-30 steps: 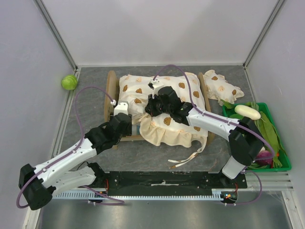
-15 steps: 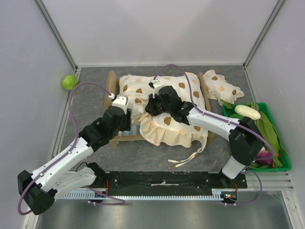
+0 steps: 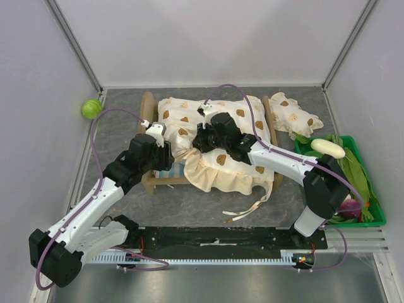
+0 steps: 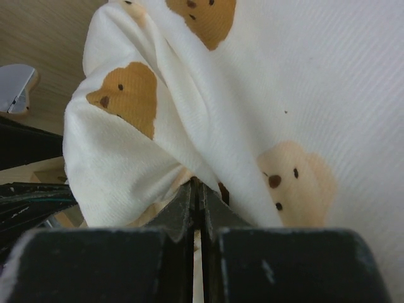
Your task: Set up the pet bed
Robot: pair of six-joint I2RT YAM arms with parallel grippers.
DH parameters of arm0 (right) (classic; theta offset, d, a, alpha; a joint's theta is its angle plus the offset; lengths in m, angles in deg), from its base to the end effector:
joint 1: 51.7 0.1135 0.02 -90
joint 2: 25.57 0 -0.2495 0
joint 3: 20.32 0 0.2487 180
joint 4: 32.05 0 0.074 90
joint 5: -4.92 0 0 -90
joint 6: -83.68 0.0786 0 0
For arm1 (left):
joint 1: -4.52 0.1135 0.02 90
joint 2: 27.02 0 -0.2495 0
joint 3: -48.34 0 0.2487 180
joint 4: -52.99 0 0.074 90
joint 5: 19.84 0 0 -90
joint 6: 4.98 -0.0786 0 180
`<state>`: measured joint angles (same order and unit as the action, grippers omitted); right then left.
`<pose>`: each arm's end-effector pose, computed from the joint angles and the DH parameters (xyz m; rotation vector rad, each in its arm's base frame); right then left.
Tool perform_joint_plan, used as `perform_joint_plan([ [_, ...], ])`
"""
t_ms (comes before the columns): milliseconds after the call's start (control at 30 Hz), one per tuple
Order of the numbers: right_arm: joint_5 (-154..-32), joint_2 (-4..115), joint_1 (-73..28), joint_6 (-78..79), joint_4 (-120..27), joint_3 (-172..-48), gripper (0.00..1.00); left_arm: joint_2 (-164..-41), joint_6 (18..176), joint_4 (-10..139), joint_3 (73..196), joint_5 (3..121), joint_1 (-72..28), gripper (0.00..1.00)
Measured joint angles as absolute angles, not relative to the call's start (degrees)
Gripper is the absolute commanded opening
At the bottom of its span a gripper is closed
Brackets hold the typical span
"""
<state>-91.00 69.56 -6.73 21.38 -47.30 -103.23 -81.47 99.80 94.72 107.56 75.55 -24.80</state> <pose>0.2917 0.3028 0.2392 -0.3928 2.1334 0.8703 0.2167 -0.1133 0.2456 0.2303 2.2196 -0.3206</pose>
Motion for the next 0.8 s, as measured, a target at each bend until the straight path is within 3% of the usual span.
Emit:
perform_joint_plan([
  [433, -92.39, 69.56, -8.11, 21.58, -47.34, -103.48, 0.03, -84.67, 99.45, 95.6, 107.56, 74.17, -24.8, 0.5],
  [733, -92.79, 69.56, -8.19, 21.62, -47.34, -103.48, 0.03, -87.18, 99.34, 95.64, 107.56, 75.0, -24.8, 0.18],
  [800, -92.79, 69.56, -8.26, 21.62, -47.34, -103.48, 0.03, -86.52, 99.37, 95.73, 107.56, 75.2, -24.8, 0.06],
])
